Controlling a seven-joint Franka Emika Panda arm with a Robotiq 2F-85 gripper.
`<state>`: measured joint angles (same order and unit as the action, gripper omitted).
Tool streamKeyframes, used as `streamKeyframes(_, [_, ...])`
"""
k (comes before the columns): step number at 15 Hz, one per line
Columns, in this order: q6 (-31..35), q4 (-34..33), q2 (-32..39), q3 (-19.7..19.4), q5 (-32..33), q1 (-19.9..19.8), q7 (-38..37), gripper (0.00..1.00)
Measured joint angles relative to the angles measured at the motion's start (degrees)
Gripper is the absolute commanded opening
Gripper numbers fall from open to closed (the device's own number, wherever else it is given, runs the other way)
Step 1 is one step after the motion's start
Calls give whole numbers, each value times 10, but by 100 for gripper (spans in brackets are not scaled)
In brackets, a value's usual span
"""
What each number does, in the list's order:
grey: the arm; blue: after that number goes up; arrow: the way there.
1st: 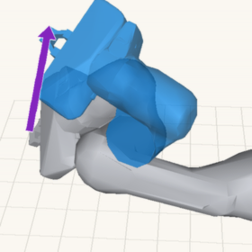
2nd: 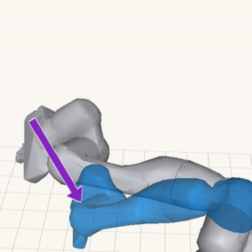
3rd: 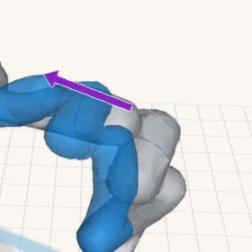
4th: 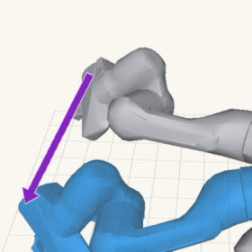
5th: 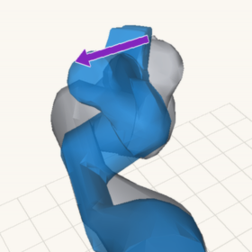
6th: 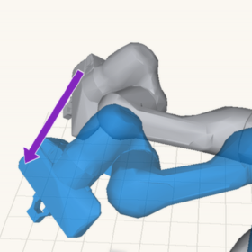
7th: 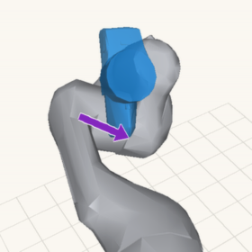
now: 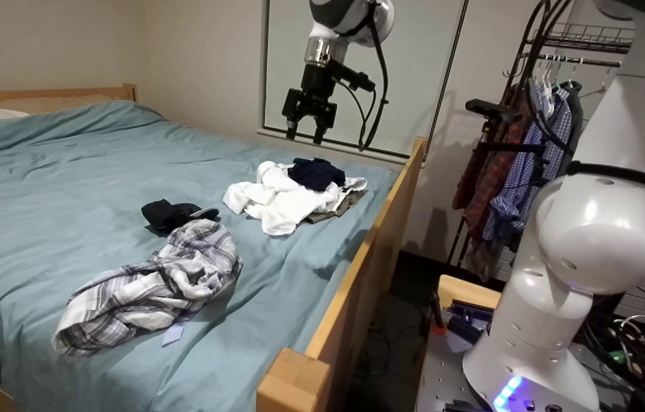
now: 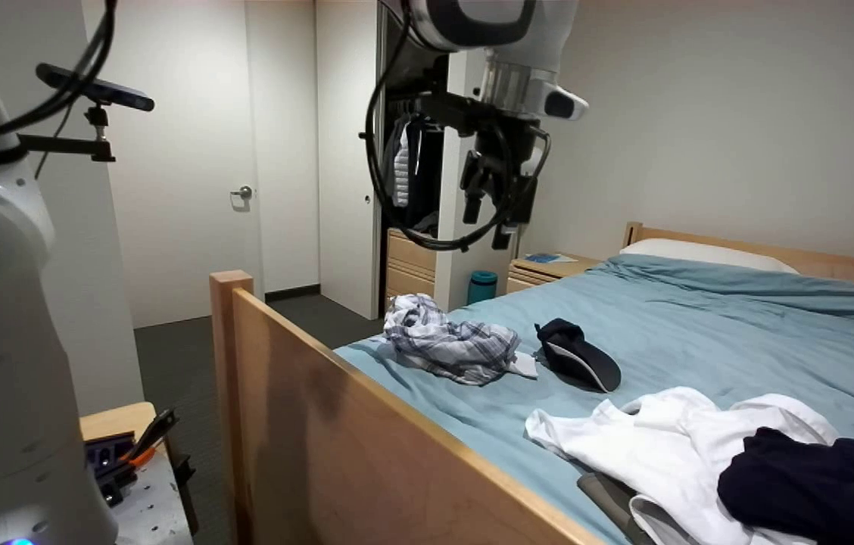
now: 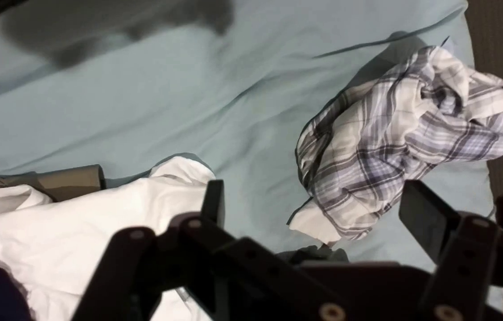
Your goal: Move the white cloth to the left
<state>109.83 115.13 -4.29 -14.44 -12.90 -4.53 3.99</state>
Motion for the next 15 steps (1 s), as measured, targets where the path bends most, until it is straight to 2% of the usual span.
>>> streamKeyframes(5, [0,-95,146,0,-15,-38,-10,100])
streamKeyframes(9, [5,-146,237,1,-15,-63,-40,100])
streamKeyframes(12, [20,-163,274,7,-16,-76,-46,100])
streamKeyframes(15, [21,-169,277,10,-16,-78,-50,100])
